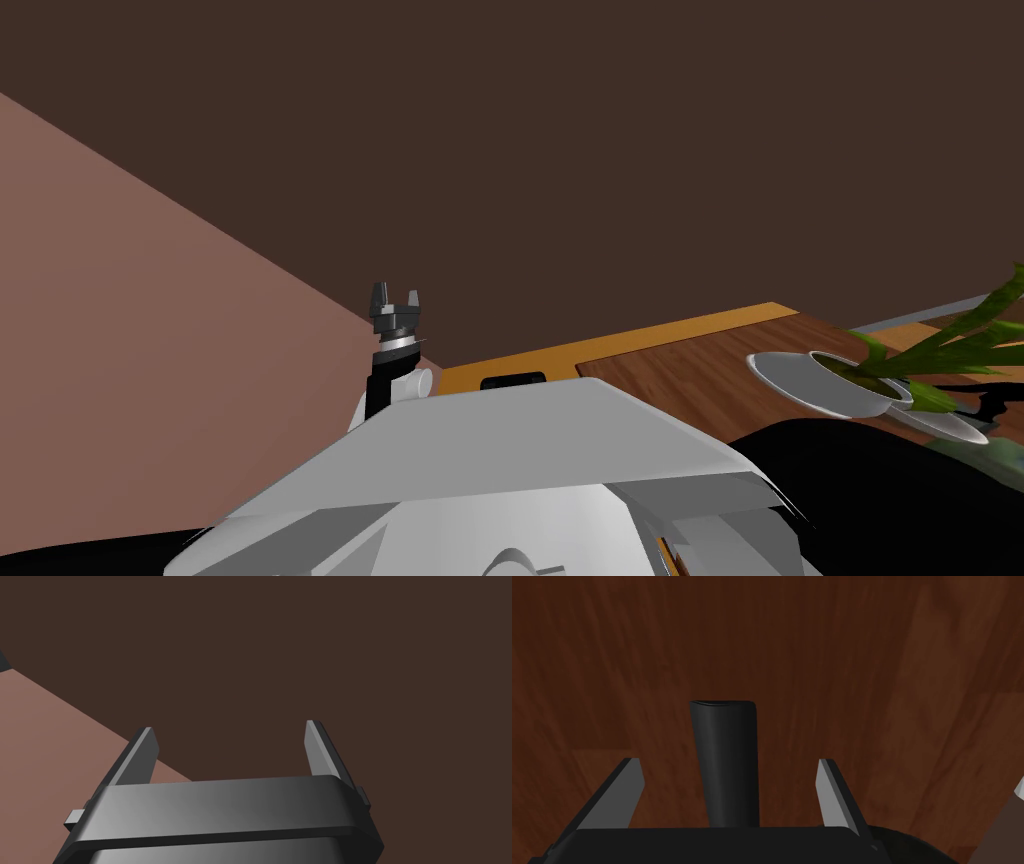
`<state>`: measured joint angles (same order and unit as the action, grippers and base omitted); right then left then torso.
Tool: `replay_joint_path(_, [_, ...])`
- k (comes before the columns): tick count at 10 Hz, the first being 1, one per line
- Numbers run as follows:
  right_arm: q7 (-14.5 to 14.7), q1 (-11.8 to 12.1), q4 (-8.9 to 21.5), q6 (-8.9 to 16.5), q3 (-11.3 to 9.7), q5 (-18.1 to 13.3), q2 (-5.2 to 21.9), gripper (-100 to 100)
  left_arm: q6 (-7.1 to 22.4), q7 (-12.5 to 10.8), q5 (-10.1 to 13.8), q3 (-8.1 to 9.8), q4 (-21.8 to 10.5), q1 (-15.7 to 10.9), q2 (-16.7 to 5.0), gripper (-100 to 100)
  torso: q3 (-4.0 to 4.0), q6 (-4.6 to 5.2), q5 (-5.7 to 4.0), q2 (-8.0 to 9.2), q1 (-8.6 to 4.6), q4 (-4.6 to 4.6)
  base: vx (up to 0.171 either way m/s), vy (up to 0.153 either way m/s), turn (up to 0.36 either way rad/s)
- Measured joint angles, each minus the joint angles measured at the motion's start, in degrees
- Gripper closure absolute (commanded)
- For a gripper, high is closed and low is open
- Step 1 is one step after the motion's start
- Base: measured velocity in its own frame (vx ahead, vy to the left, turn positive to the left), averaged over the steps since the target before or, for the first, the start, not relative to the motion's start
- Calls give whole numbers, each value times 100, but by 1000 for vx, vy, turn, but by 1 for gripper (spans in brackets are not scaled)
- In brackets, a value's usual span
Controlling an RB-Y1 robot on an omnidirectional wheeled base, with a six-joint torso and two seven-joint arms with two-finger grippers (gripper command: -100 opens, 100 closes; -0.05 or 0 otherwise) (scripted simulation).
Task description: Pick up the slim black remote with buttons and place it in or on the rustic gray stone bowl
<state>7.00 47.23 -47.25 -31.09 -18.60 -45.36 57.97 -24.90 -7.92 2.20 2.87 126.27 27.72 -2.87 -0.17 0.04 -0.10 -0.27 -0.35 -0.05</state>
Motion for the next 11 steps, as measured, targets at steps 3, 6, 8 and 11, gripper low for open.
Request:
replay_joint_path(3, [-11,-38,-6,76,-60,-19,-80,-100,0,0,0,-1,0,-1,1,0,18,1,9,31,38,7,-4,-31,42])
replay_joint_path(6, [91,-168,170,185,-125,-21,-323,100,0,0,0,-1,0,-1,1,0,21,3,9,35,37,8,-7,-30,25])
replay_joint_path(8, [92,-166,162,173,-129,-22,-326,100,0,0,0,-1,0,-1,1,0,20,2,11,34,39,9,0,0,0])
replay_joint_path(11, [96,-167,162,174,-129,-24,-323,0,0,0,0,-1,0,-1,1,0,21,5,9,35,35,9,0,0,0])
